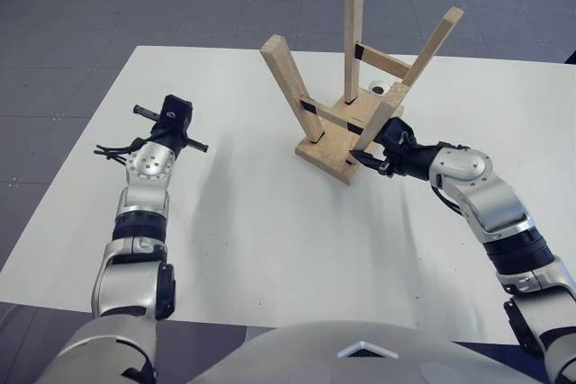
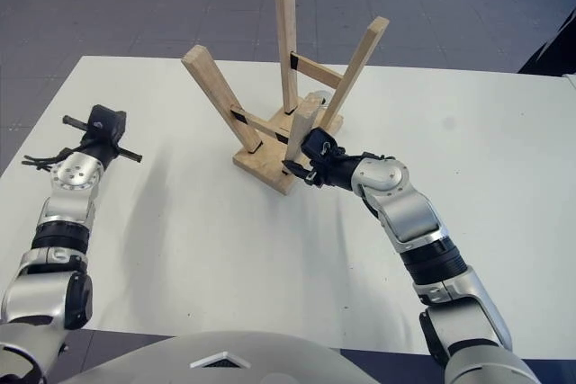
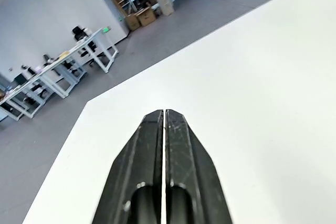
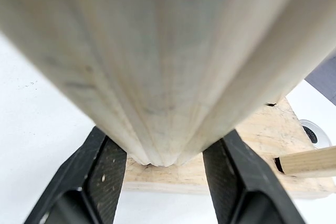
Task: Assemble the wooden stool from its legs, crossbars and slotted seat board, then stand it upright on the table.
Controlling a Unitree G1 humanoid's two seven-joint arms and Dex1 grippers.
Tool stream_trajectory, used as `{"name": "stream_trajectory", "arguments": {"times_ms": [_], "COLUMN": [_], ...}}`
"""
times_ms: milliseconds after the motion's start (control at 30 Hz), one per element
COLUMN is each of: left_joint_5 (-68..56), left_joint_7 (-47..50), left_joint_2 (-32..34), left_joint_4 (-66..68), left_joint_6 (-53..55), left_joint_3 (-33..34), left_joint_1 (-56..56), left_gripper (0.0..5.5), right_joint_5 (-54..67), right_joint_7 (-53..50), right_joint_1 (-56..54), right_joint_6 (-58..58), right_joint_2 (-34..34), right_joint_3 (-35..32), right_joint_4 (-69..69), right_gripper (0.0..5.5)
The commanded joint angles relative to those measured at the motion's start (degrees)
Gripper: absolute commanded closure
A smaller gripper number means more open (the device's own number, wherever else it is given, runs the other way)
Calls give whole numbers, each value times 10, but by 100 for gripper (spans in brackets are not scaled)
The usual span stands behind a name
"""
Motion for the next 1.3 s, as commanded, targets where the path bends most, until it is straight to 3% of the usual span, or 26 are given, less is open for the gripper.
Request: {"name": "stream_trajectory", "arguments": {"times_ms": [33,100,200,267,467,567,733,867,967,1033,1133,1300], "left_joint_5": [65,94,34,8,-117,-130,-82,-47,-48,-89,-104,-63], "left_joint_7": [-5,-39,-138,-164,-135,-111,-103,-167,-222,-267,-276,-217], "left_joint_2": [-67,-113,-103,-82,-35,-16,-2,-55,-127,-148,-121,-16], "left_joint_4": [100,65,-166,-225,-140,-93,20,16,-80,-216,-275,-265], "left_joint_6": [-75,-184,-319,-299,-149,-129,-168,-220,-271,-265,-222,-169], "left_joint_3": [-93,-161,-233,-233,-74,-35,-53,-118,-186,-226,-222,-147], "left_joint_1": [-108,-130,-77,-53,-50,-52,-77,-119,-161,-165,-137,-33], "left_gripper": [540,540,540,540,540,540,540,540,540,540,540,540], "right_joint_5": [-63,-64,-62,-58,-60,-55,-56,-57,-58,-58,-60,-82], "right_joint_7": [13,13,7,0,1,1,5,5,5,4,3,38], "right_joint_1": [77,78,90,95,79,74,69,72,73,75,76,27], "right_joint_6": [85,85,86,89,82,85,82,80,79,79,73,35], "right_joint_2": [-47,-48,-51,-47,-42,-43,-44,-45,-45,-46,-42,-40], "right_joint_3": [48,50,44,37,37,38,40,40,42,41,36,54], "right_joint_4": [60,59,59,59,69,66,69,67,64,62,71,151], "right_gripper": [347,347,347,347,347,347,347,347,347,347,347,347]}}
